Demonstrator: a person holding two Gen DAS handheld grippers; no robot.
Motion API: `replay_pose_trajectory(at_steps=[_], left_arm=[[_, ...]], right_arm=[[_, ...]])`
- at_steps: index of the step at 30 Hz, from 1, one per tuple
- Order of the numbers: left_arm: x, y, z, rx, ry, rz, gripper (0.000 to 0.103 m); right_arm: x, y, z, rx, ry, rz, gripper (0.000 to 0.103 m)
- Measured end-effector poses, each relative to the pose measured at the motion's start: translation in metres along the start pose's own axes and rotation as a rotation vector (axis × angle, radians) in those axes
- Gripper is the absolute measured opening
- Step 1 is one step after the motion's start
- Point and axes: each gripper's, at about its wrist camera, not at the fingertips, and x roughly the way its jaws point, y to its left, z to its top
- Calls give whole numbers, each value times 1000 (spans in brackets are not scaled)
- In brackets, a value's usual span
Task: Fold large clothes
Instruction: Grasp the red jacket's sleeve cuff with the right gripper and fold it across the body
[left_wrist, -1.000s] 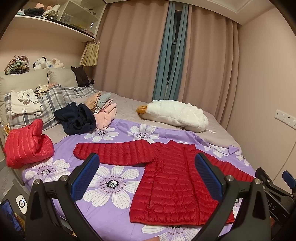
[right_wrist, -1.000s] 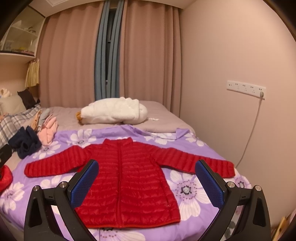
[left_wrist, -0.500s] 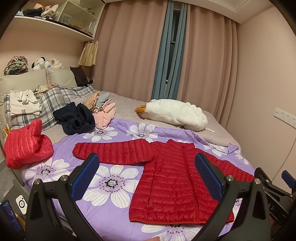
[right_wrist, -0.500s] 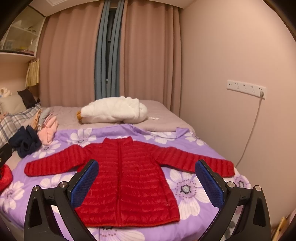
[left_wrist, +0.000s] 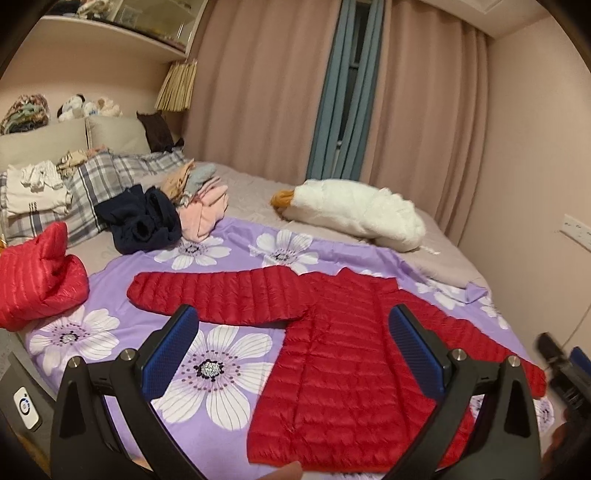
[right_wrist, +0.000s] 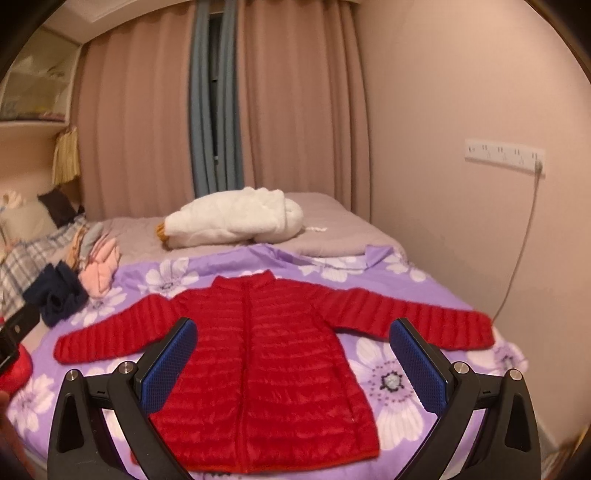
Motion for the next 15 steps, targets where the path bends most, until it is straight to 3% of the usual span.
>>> replay_pose_trajectory(at_steps=[4, 7, 12, 14, 15], left_arm=[[58, 27, 11, -36, -13, 58, 103], [104, 54, 22, -104, -9, 57, 103], [176, 107, 18, -278, 78, 98, 102], [191, 126, 6, -346, 95, 113, 102], [196, 135, -1, -378, 104, 118, 102]], right_arm=[[55, -49, 17, 82, 24, -55, 103], [90, -90, 29, 114, 40, -122, 103], [152, -206, 31, 325, 131, -217, 103], [166, -246, 20, 397, 166, -273, 95], [173, -268, 11, 422, 191, -319, 85]])
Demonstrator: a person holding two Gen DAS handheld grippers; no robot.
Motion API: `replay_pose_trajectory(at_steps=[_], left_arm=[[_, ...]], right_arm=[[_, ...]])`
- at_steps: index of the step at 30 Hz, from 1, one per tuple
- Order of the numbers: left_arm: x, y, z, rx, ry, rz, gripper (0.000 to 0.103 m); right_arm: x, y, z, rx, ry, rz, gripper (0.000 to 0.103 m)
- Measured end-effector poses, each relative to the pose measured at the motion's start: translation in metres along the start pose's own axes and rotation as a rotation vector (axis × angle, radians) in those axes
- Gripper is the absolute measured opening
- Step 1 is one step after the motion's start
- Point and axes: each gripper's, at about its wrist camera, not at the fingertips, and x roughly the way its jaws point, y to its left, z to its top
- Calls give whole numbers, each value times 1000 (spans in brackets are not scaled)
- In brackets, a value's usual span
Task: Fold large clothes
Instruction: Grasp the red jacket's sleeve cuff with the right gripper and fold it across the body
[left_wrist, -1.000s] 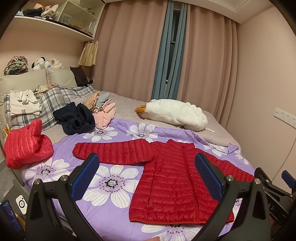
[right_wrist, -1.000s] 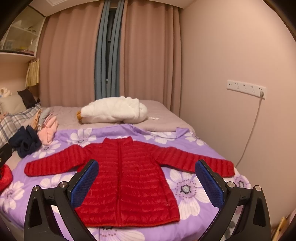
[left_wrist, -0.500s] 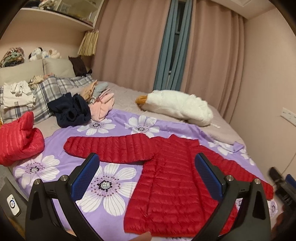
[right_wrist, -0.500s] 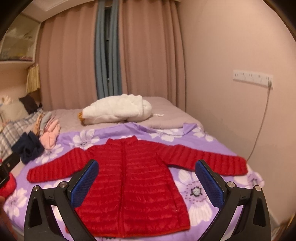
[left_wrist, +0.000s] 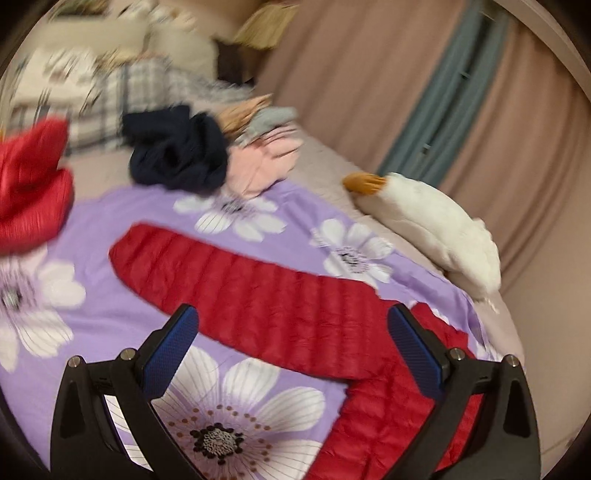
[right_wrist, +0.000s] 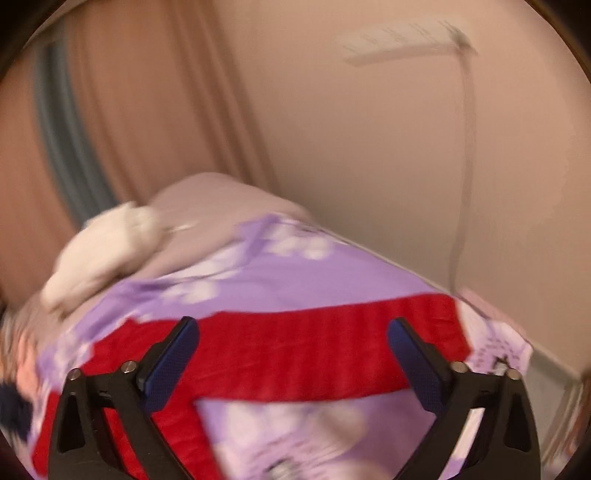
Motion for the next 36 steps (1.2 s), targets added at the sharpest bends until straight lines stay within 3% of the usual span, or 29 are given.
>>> replay_pose_trajectory(at_steps=[2, 5, 10, 12, 16, 19, 23, 26, 29, 32, 34, 36], left_arm=[[15, 18, -7, -58, 46, 25, 102], [30, 38, -19, -95, 102, 57, 102], [35, 48, -33, -69, 125, 97, 102], [35, 47, -35, -59, 140, 93, 102], [30, 44, -33, -23, 108, 91, 102], [29, 39, -31, 12, 100, 102, 102], [28, 39, -28, 59, 82, 112, 102], [28, 47, -25, 54, 75, 128, 102], [27, 60, -23, 19, 80, 128, 102], [26, 67, -24, 19, 96, 138, 102], [25, 66, -26, 53, 102, 143, 102], [25, 65, -29, 82, 102, 142, 102]], right_arm=[[24, -33, -2, 46, 50, -98, 81], [50, -68, -14, 118, 139, -117, 79], [91, -113, -56, 284, 289, -74, 43], [85, -108, -56, 305, 261, -70, 39], [69, -94, -42, 308, 242, -71, 13], [44, -60, -24, 224, 184, -64, 10], [7, 8, -2, 113, 106, 75, 5], [-18, 85, 10, -6, 57, 162, 5], [-43, 189, 1, -158, 27, 311, 5], [-53, 262, -22, -297, 8, 334, 5], [-49, 273, -38, -303, 27, 339, 5], [-31, 253, -49, -271, 83, 357, 5]])
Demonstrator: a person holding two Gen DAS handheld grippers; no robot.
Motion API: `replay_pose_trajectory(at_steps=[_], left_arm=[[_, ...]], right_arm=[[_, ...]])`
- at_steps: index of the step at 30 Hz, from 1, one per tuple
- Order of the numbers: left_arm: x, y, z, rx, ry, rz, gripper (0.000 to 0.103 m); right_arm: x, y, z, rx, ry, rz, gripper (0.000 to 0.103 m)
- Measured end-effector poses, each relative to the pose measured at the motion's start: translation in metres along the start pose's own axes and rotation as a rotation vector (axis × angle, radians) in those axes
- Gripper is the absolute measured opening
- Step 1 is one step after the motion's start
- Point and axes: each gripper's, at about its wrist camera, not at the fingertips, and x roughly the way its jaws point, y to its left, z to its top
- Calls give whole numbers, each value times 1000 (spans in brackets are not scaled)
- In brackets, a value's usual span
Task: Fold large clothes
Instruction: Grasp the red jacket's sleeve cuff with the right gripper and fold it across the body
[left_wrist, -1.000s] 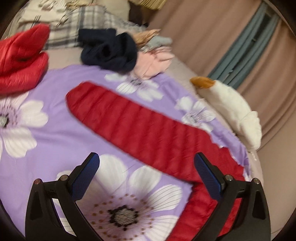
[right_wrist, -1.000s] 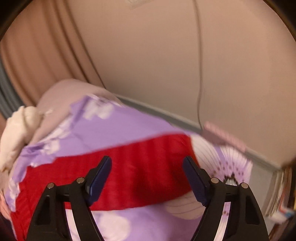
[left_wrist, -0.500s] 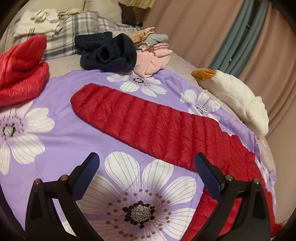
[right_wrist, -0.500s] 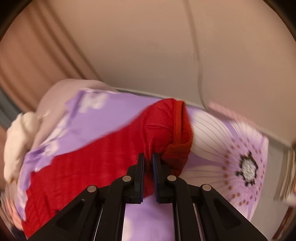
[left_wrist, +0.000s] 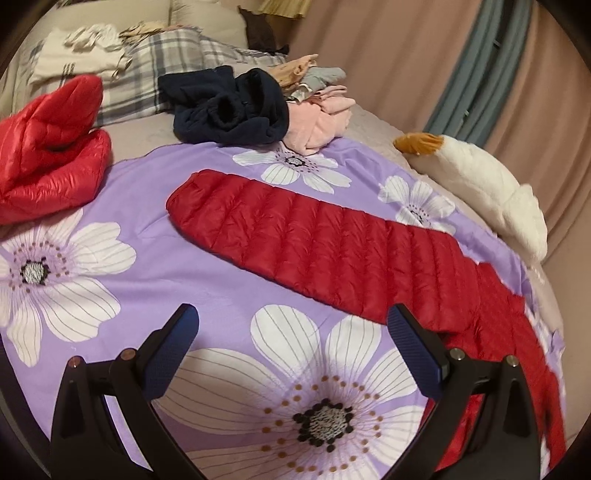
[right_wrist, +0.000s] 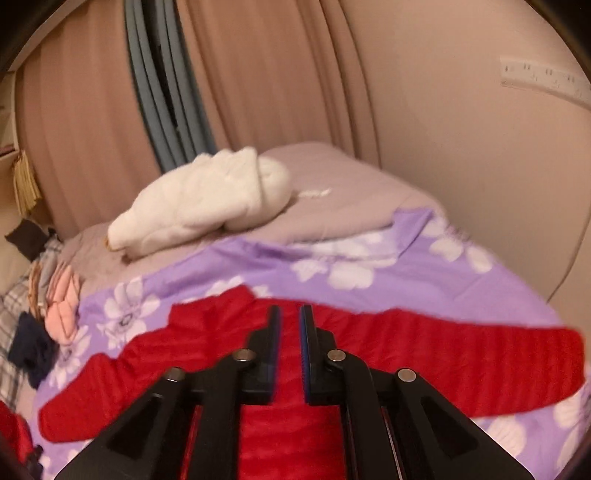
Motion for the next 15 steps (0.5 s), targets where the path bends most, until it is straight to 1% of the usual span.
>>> replay_pose_trajectory(at_steps=[1, 2, 3, 4, 5, 6, 7, 8, 9, 10, 12, 13, 14, 15], left_arm=[[0, 0, -1, 7, 1, 0, 102], [0, 0, -1, 6, 3, 1, 102], [0, 0, -2, 1, 7, 1, 102], [0, 0, -2, -12, 12, -6, 102], [0, -1, -3, -22, 16, -18, 102], [1, -3, -4, -32, 24, -36, 102], [1, -5, -6, -38, 33, -49, 102], [2, -7, -7, -44, 41, -62, 102], [3, -9, -9, -48, 48, -69, 102], [4, -12, -10, -54, 57, -71, 102], [8, -19, -15, -54, 76, -64, 102], [10, -23, -19, -45, 86, -65, 102], [12, -27, -21, -36, 92, -70, 102], [13, -31, -24, -29, 95, -76, 102]], right_arm=[[4, -11, -2, 14, 14, -12, 5], [9, -31, -4, 34, 30, -64, 5], [8, -53, -5, 56, 39, -123, 8], [9, -65, -3, 75, 44, -160, 19], [1, -100, -5, 126, 52, -212, 29], [-6, -125, -7, 172, 49, -238, 56], [-13, -149, -8, 227, 39, -263, 76], [-26, -192, -15, 316, 27, -301, 82], [-33, -215, -21, 374, 23, -330, 84], [-40, -242, -28, 433, 25, -365, 84], [-53, -301, -50, 588, 67, -470, 84], [-54, -321, -59, 649, 89, -489, 84], [-52, -347, -76, 729, 124, -476, 84], [-50, -359, -86, 767, 138, -455, 84]])
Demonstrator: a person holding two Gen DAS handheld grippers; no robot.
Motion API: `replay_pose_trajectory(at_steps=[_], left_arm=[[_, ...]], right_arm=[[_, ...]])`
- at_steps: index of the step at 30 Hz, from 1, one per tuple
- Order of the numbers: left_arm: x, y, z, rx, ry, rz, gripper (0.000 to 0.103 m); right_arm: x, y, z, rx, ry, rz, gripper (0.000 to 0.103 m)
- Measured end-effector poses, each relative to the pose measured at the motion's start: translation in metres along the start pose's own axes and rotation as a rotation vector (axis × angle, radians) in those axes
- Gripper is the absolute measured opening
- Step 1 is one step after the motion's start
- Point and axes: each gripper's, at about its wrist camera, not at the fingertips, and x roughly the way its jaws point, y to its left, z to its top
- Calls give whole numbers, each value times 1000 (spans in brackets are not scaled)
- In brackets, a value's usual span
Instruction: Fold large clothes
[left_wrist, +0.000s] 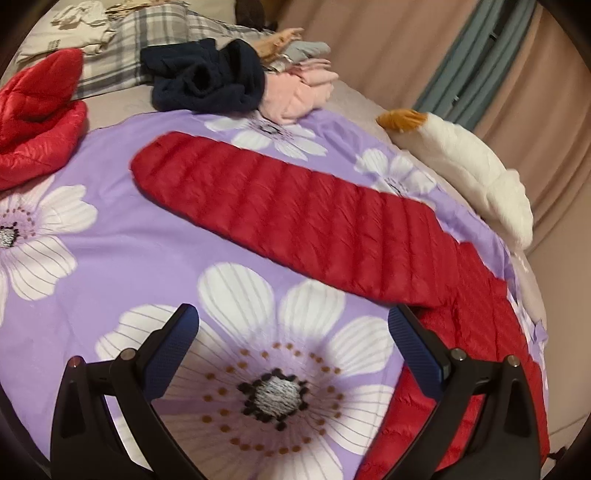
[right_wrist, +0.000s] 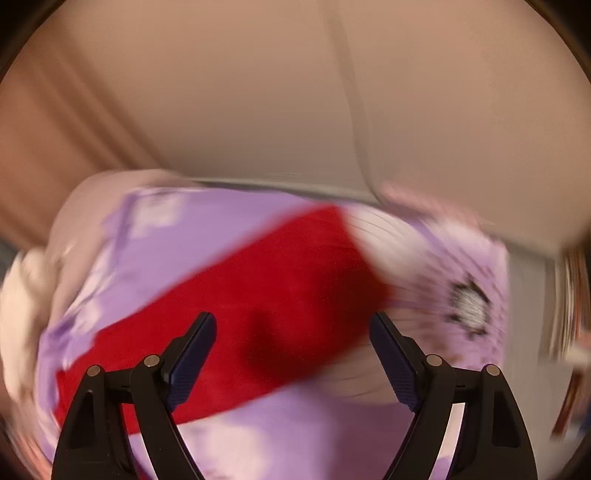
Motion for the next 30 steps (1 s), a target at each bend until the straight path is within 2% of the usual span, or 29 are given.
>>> replay_pose_trajectory(at_steps=[1, 2, 3, 4, 6, 7, 13, 16, 17, 20, 22, 24, 26, 28, 30], left_arm=[[1, -4, -2, 11, 5, -2, 102], [1, -7, -4, 20, 7, -3, 102], [1, -10, -5, 31, 7, -5, 102], [0, -11, -5, 35, 6, -3, 102], [-2, -11, -2, 33, -3, 2, 102], [-5, -9, 0, 30, -11, 6, 102], [-16, 3, 11, 46, -78, 42, 102], [-16, 10, 16, 41, -87, 59, 102], [-15, 14, 17, 30, -85, 58, 102], [-13, 25, 17, 3, -83, 53, 102], [-10, 29, 16, 4, -75, 67, 102], [-5, 35, 16, 16, -61, 93, 102], [-5, 41, 17, 11, -58, 96, 102], [-6, 50, 18, -13, -58, 81, 102], [-5, 60, 22, -48, -57, 80, 102]], right_arm=[[12, -14, -1, 35, 31, 37, 84], [17, -23, -3, 50, 20, 85, 84], [12, -23, -7, 35, -53, 120, 82], [6, -18, -10, 10, -84, 129, 55], [10, -4, -10, -34, -36, 177, 18], [10, 4, -10, -39, -23, 177, 13], [-36, 100, -21, -323, -164, 221, 9], [-70, 175, -50, -484, -221, 296, 8], [-72, 187, -61, -519, -231, 326, 8], [-101, 262, -119, -675, -247, 446, 8], [-116, 314, -168, -757, -226, 549, 8], [-123, 356, -221, -827, -162, 671, 7], [-116, 401, -283, -911, -66, 744, 7], [-106, 429, -333, -974, 17, 790, 7], [-96, 448, -373, -1033, 70, 794, 7]])
